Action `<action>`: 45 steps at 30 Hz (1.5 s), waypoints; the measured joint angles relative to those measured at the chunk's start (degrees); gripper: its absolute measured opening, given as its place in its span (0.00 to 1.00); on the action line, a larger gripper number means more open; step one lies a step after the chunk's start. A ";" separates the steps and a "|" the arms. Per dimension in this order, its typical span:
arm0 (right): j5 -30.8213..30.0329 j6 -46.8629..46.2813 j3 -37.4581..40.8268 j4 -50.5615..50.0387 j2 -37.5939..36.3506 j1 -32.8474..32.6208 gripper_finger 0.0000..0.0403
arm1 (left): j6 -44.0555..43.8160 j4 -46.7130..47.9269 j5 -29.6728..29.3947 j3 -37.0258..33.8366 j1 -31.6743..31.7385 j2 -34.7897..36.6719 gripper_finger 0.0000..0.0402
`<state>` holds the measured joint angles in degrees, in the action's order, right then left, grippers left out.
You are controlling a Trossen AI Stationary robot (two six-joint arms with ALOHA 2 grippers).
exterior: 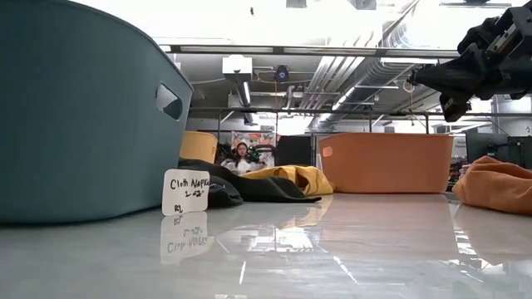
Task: Sort spices by type
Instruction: Put the left gold spice bottle into the yellow bin
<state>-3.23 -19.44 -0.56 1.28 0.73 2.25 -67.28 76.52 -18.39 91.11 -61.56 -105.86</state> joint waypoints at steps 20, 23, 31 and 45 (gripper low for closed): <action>0.00 0.00 0.00 0.00 0.00 -0.01 0.01 | -5.10 -1.24 1.78 -0.26 0.38 0.00 0.86; 0.01 0.00 -0.01 0.00 0.00 -0.01 0.01 | -5.21 -0.69 1.94 -0.26 0.47 0.00 0.86; 0.01 0.00 0.00 0.00 0.00 -0.01 0.01 | -4.93 -1.74 3.61 -0.26 0.45 0.00 0.86; 0.00 0.00 -0.01 0.00 0.00 0.00 0.01 | -4.40 -0.59 3.06 -0.33 0.84 -0.79 0.86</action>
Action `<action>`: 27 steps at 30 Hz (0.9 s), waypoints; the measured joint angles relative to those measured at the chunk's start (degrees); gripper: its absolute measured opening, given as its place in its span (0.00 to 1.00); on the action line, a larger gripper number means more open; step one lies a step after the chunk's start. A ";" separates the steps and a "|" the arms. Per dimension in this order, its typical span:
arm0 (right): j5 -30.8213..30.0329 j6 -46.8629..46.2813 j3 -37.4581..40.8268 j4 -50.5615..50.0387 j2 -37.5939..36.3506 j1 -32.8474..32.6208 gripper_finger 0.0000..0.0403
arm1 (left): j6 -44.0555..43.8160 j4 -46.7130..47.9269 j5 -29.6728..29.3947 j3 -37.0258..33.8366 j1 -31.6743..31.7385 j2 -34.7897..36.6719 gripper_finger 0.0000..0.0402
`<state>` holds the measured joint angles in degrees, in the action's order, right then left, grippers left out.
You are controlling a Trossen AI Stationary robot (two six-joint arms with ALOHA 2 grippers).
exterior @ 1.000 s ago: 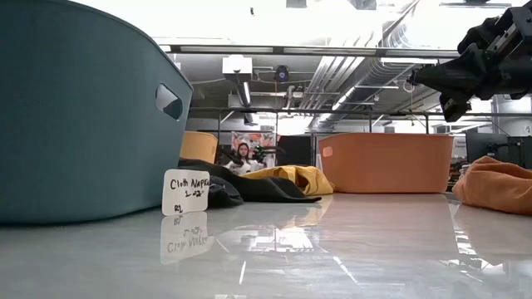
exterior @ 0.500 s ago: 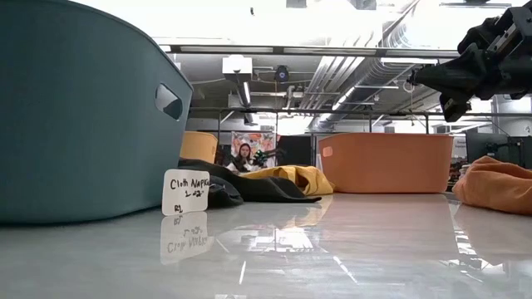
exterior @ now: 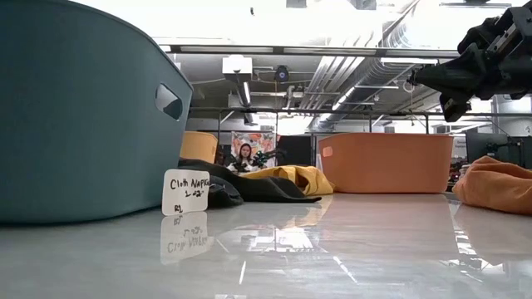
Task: Sort spices by type
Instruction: Put the left gold spice bottle into the yellow bin
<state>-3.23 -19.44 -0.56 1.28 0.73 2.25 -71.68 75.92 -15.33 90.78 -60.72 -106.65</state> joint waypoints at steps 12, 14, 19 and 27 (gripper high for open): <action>0.01 0.00 -0.01 0.00 0.00 0.00 0.01 | -0.10 -1.19 1.29 -0.09 0.05 0.00 0.86; 0.01 0.00 0.01 0.00 0.00 0.02 0.01 | -0.10 -1.16 1.27 -0.09 0.05 -0.14 0.86; 0.01 0.00 0.00 0.00 0.00 0.01 0.01 | 1.30 -1.10 1.69 -0.09 0.39 -1.25 0.86; -0.01 0.00 -0.01 0.00 0.00 0.00 0.01 | 4.09 -0.80 4.31 -0.09 1.14 -3.46 0.86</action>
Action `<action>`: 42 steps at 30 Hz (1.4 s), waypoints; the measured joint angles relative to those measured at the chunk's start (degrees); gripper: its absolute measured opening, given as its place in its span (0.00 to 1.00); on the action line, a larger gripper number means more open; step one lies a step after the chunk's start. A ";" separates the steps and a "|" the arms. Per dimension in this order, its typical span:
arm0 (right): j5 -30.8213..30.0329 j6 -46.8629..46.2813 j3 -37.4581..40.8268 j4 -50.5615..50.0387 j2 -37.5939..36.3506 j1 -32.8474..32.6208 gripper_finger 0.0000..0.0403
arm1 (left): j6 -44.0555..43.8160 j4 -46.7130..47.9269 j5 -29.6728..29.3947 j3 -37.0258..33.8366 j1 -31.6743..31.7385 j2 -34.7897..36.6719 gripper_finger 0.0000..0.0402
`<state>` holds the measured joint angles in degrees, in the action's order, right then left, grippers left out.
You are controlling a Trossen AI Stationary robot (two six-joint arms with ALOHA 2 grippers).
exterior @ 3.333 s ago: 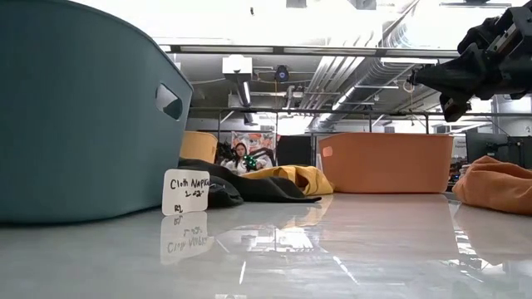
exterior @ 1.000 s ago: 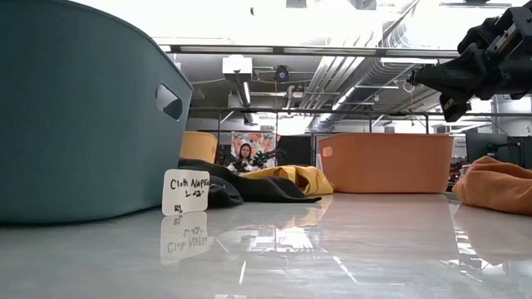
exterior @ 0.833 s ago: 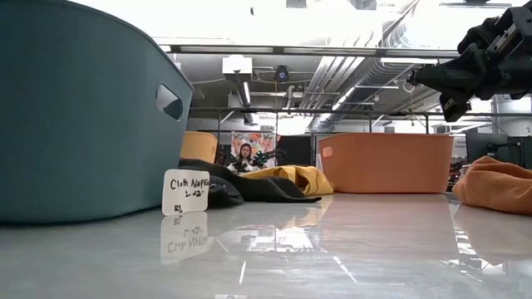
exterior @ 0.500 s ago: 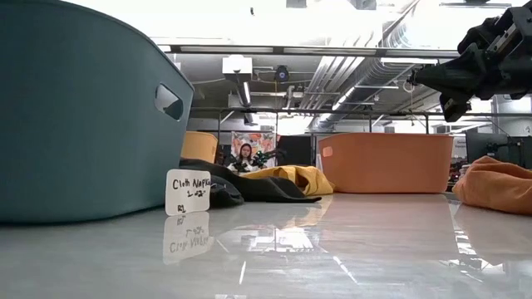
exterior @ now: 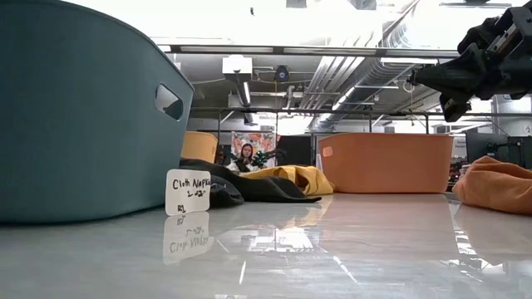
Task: Sort spices by type
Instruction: Put the left gold spice bottle into the yellow bin
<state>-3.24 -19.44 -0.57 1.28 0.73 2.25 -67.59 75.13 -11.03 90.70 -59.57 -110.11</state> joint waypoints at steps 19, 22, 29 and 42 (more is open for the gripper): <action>0.01 0.00 0.00 0.00 0.00 -0.01 0.01 | -1.75 -0.29 -2.03 0.04 1.82 0.15 0.59; 0.01 0.02 0.01 0.00 0.00 -0.01 0.01 | -1.77 -1.19 -0.11 0.14 1.92 1.10 0.59; 0.00 0.00 0.01 0.00 0.01 0.00 0.01 | 1.89 -1.21 -16.32 5.48 2.39 6.95 0.59; 0.01 0.02 0.01 0.00 -0.02 0.01 0.01 | 22.37 2.86 -33.77 4.74 28.09 23.09 0.59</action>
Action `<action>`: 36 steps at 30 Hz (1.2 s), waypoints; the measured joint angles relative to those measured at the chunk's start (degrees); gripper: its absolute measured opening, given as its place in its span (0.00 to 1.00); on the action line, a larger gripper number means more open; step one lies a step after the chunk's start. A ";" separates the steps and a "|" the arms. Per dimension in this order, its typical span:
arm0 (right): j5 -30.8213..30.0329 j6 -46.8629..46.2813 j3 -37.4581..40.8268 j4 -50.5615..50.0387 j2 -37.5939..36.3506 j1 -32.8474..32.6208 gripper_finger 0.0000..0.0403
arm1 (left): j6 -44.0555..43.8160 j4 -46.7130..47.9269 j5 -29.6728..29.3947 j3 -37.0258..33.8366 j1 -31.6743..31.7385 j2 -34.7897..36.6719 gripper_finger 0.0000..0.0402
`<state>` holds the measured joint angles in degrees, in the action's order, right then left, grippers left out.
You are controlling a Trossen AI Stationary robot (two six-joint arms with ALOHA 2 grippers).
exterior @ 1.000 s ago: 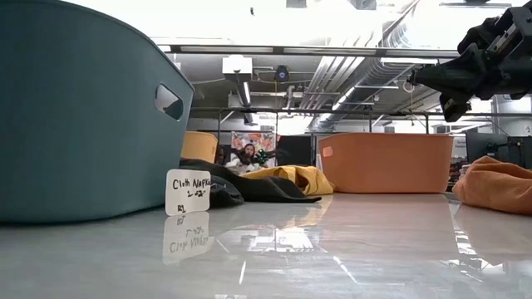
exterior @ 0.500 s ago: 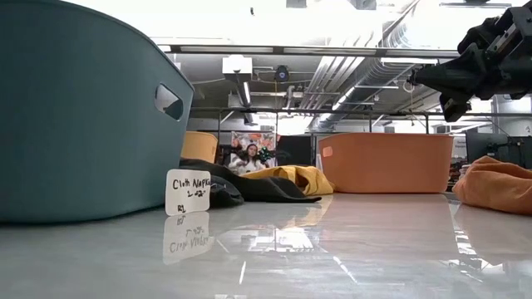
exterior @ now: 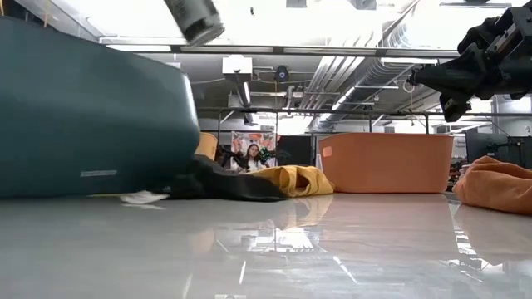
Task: Sort spices by type
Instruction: Put the left gold spice bottle into the yellow bin
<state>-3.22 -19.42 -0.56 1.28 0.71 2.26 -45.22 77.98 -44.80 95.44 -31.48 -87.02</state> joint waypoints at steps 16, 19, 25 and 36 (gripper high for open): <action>0.00 -0.02 -0.01 0.00 0.06 -0.01 0.01 | 6.44 0.64 -10.17 -0.13 16.09 2.97 0.59; 0.00 -0.02 -0.01 0.00 0.06 -0.01 0.01 | 12.90 0.35 -8.10 -0.13 30.02 3.91 0.59; 0.00 -0.02 0.00 0.00 0.06 -0.02 0.01 | 20.67 0.10 7.03 -0.13 59.95 3.92 0.59; 0.00 -0.02 0.00 0.00 0.08 0.00 0.01 | 24.36 -4.04 27.82 -0.13 76.93 -1.50 0.59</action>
<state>-3.22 -19.44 -0.56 1.28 0.80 2.26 -20.86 73.94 -16.97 95.31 45.45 -88.51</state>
